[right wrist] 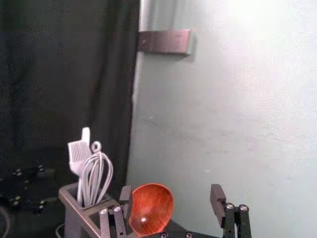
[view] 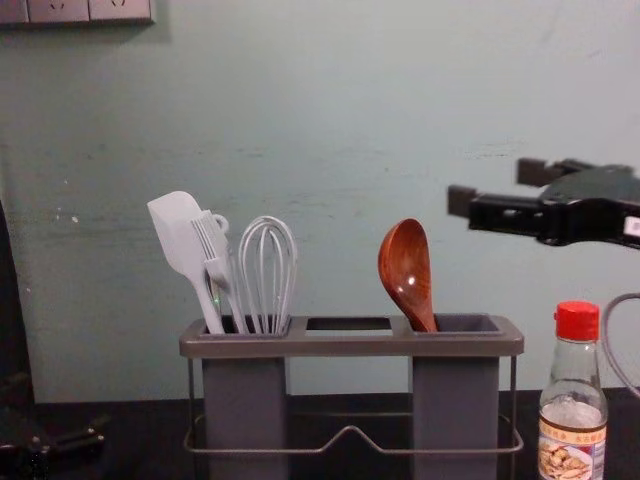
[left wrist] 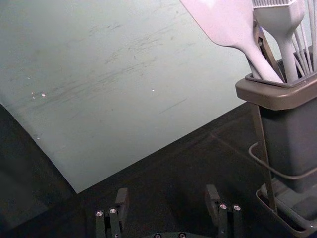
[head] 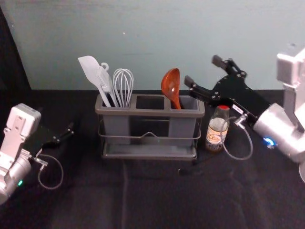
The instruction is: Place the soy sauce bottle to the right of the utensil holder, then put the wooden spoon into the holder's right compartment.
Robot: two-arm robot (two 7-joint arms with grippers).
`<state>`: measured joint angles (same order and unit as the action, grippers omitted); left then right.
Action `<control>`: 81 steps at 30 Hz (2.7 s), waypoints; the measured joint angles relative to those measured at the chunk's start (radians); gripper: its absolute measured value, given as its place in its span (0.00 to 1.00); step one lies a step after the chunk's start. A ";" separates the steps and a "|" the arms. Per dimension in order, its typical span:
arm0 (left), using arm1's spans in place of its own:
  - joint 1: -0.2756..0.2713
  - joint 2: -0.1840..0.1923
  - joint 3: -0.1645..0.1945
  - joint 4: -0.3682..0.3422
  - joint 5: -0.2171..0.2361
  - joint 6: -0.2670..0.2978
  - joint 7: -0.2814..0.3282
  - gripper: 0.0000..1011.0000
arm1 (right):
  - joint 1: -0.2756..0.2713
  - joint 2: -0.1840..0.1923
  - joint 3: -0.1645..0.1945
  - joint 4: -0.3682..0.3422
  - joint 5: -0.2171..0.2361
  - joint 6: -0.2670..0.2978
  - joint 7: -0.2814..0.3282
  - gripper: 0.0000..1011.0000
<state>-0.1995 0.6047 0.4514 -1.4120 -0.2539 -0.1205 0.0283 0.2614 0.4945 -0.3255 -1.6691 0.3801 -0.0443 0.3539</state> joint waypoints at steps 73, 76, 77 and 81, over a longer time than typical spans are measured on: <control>0.000 0.000 0.000 0.000 0.000 0.000 0.000 1.00 | -0.440 -0.249 0.124 -0.014 -0.188 -0.117 -0.349 0.99; 0.000 0.000 0.000 0.000 0.000 0.000 0.000 1.00 | -0.440 -0.249 0.124 -0.014 -0.188 -0.117 -0.349 0.99; 0.000 0.000 0.000 0.000 0.000 0.000 0.000 1.00 | -0.440 -0.249 0.124 -0.014 -0.188 -0.117 -0.349 0.99; 0.000 0.000 0.000 0.000 0.000 0.000 0.000 1.00 | -0.440 -0.249 0.124 -0.014 -0.188 -0.117 -0.349 0.99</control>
<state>-0.1995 0.6047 0.4514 -1.4120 -0.2539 -0.1205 0.0283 -0.1789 0.2456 -0.2014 -1.6834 0.1925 -0.1617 0.0045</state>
